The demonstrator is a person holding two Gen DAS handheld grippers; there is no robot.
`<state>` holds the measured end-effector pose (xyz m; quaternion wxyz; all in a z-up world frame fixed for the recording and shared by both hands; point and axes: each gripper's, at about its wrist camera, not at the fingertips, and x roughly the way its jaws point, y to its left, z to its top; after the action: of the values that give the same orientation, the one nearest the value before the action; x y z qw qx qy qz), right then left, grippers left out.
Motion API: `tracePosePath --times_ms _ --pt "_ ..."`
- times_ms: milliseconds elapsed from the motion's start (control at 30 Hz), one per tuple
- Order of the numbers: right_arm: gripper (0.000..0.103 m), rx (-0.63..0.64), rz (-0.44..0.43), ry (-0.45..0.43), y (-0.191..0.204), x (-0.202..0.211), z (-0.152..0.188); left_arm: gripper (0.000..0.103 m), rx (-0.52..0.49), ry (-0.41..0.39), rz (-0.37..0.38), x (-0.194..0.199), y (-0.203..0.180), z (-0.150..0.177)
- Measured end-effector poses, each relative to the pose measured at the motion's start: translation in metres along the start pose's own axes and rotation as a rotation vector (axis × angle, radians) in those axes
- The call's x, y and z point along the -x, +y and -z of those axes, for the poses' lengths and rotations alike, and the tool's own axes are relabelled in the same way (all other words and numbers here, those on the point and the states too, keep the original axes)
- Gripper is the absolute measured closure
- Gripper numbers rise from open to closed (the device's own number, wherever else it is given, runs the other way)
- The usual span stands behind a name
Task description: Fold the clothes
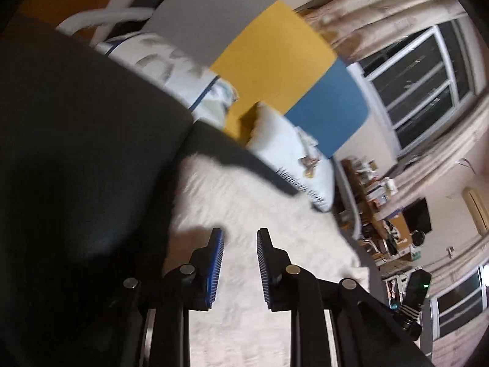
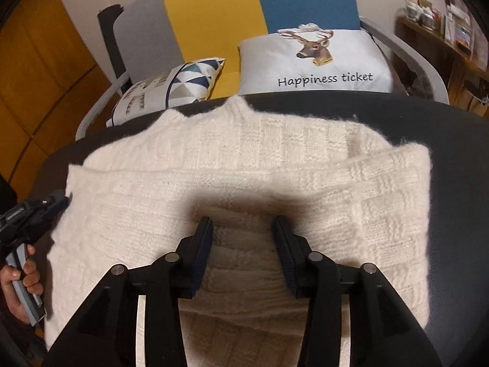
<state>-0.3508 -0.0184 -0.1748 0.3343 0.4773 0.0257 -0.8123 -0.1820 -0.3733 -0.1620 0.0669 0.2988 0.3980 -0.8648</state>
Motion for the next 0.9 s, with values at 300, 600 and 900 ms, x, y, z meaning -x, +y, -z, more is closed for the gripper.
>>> tracePosePath --times_ms 300,600,900 --pt "0.058 0.004 -0.013 0.014 0.007 -0.003 -0.001 0.085 0.101 0.09 -0.103 -0.05 0.025 -0.037" --pt "0.058 -0.005 -0.044 0.024 0.002 -0.002 -0.007 0.079 0.185 0.066 0.05 -0.028 0.03 -0.046" --pt "0.058 0.032 -0.104 0.019 0.018 -0.024 -0.057 0.079 -0.121 0.155 0.134 -0.081 -0.071 -0.047"
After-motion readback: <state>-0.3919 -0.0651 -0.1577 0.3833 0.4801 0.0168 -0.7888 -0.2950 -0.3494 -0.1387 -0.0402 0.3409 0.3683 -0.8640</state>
